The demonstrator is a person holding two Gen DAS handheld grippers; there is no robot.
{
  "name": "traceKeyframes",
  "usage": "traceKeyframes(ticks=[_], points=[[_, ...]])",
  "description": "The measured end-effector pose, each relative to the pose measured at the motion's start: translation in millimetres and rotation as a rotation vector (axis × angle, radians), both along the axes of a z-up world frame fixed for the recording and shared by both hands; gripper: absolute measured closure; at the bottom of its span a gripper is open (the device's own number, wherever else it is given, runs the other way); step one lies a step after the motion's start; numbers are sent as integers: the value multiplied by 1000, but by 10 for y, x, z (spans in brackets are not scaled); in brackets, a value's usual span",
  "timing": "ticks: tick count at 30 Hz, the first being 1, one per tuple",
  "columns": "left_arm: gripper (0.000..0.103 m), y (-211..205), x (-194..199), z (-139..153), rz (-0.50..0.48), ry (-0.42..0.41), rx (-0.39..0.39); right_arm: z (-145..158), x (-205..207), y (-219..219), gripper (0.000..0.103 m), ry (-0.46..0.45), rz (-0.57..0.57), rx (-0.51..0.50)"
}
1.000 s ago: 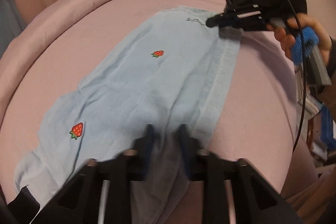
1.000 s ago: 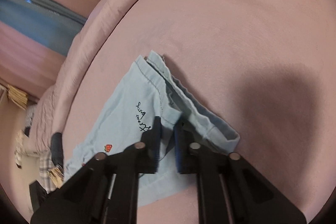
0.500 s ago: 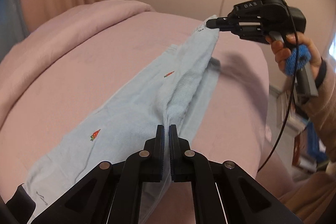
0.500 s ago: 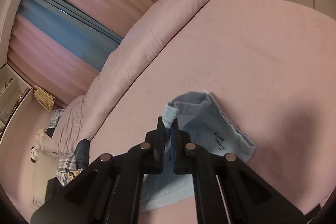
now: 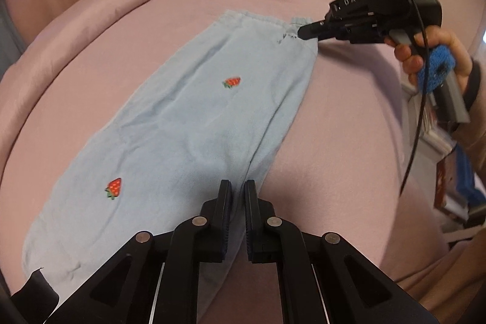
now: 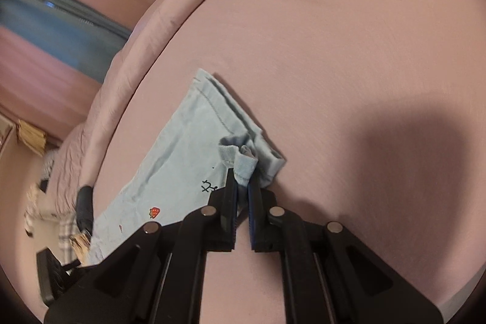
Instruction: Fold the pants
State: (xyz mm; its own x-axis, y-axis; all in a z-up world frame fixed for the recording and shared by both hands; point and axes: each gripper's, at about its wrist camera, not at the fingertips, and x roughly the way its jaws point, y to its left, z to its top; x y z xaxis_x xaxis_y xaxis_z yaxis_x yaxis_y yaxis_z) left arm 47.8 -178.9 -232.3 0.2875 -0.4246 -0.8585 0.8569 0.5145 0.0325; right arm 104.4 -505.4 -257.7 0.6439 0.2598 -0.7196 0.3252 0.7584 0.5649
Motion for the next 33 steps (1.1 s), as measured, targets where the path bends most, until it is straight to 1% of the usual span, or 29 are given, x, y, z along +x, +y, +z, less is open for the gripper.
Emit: traceKeyframes(ticks=[2,4,5,6,7,8,9,10,12,14,15,16,17,18,19,21,22,24,25,26,27,28,29,30,32,33], points=[[91,74,27,133,15,20,-46,75,27,2,93,-23,11,-5],[68,213,44,291,33,19,-97,27,29,-1,87,15,14,-33],[62,268,64,349,41,17,-119,64,25,-9,82,25,15,-71],[52,335,86,417,50,14,-141,124,9,-12,73,18,12,-110],[47,416,119,491,61,4,-165,229,-18,-11,70,0,2,-192],[47,481,163,544,70,-14,-180,336,-30,-8,67,-26,0,-259],[46,527,223,572,84,-35,-176,416,-23,-1,66,-58,19,-296],[46,566,342,570,118,-62,-150,495,24,20,66,-95,70,-310],[46,611,560,533,168,-75,-111,572,144,70,66,-128,164,-337],[46,665,846,447,204,-69,-81,653,373,266,67,-165,303,-448],[46,668,937,402,215,-72,-57,663,480,341,67,-168,349,-500],[46,661,1071,315,220,-72,-11,651,642,415,68,-154,405,-554],[46,650,1146,247,223,-74,20,636,734,427,71,-137,431,-583],[46,643,1224,184,222,-65,46,586,912,458,70,-104,463,-623],[46,638,1308,101,213,-31,61,560,993,467,69,-88,480,-633],[46,643,1389,-2,211,13,67,450,1200,516,69,-48,547,-637],[46,633,1428,-63,195,54,66,382,1275,551,70,-27,585,-643],[48,612,1451,-143,191,69,80,295,1367,629,71,13,626,-667],[63,597,1443,-155,188,67,88,263,1392,677,75,29,641,-680],[72,602,1441,-149,183,55,95,216,1413,742,93,42,660,-700],[80,597,1414,-148,183,29,100,196,1407,781,102,46,670,-717],[84,626,1400,-146,180,18,94,185,1388,824,99,41,682,-722],[89,634,1384,-137,184,0,91,215,1361,859,101,20,692,-732],[97,646,1382,-140,191,-14,90,224,1322,861,102,7,694,-735],[99,677,1402,-105,210,-11,57,276,1232,819,102,-18,676,-757],[99,724,1306,-77,215,-12,47,303,1242,835,102,-27,667,-758]])
